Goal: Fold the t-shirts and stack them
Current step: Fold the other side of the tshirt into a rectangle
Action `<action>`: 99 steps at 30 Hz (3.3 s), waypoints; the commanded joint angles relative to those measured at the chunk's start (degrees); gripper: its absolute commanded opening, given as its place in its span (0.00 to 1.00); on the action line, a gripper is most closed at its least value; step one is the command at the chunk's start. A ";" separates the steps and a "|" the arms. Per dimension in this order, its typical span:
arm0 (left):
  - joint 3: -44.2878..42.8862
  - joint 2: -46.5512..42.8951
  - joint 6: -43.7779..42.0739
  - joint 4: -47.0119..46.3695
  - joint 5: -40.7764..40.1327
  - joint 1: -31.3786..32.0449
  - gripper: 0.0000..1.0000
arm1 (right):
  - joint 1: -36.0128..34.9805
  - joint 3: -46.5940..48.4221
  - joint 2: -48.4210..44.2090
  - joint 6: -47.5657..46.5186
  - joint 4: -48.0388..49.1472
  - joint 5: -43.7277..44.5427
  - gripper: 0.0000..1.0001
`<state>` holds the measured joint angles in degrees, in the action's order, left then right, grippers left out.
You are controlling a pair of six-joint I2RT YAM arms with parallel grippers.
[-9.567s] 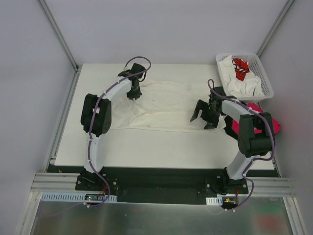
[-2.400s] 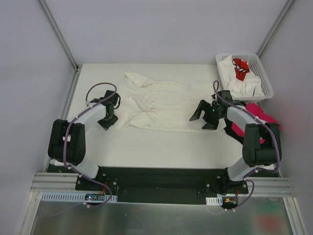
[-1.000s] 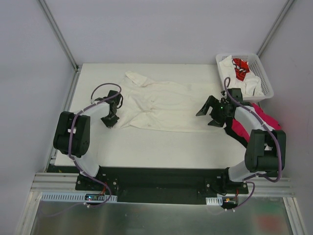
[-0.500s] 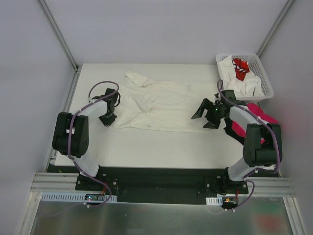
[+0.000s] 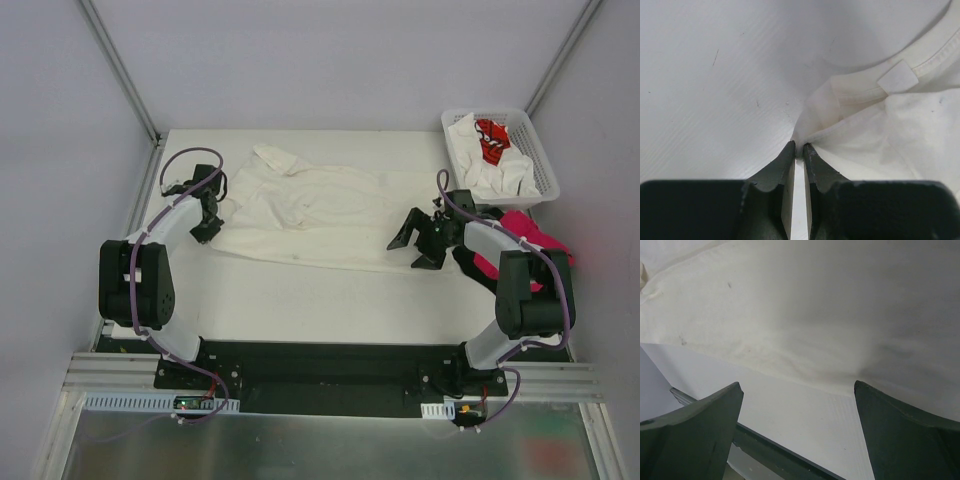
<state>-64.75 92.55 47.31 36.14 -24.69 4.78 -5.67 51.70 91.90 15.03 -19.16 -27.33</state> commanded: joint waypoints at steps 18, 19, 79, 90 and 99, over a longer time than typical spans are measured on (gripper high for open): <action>4.28 -6.42 1.47 2.09 -3.17 -0.38 0.10 | -0.13 -1.16 -4.26 1.23 0.44 3.95 0.98; 4.54 -6.77 1.47 2.18 -3.26 -0.38 0.10 | 0.05 -1.51 -4.88 1.49 0.44 4.30 0.98; -48.86 31.09 -35.44 11.57 33.39 11.83 0.38 | 0.66 -2.13 -7.17 8.70 13.27 2.64 0.99; -46.79 31.37 -45.11 15.98 30.22 16.67 0.37 | 1.10 -2.40 -7.00 8.18 13.36 1.67 0.99; -45.38 32.60 -45.37 16.16 31.71 19.21 0.37 | 2.15 -2.66 -8.49 8.44 13.36 1.05 0.99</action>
<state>-111.04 125.27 3.97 50.24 6.76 21.98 -4.40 48.53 86.74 23.38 -7.07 -24.99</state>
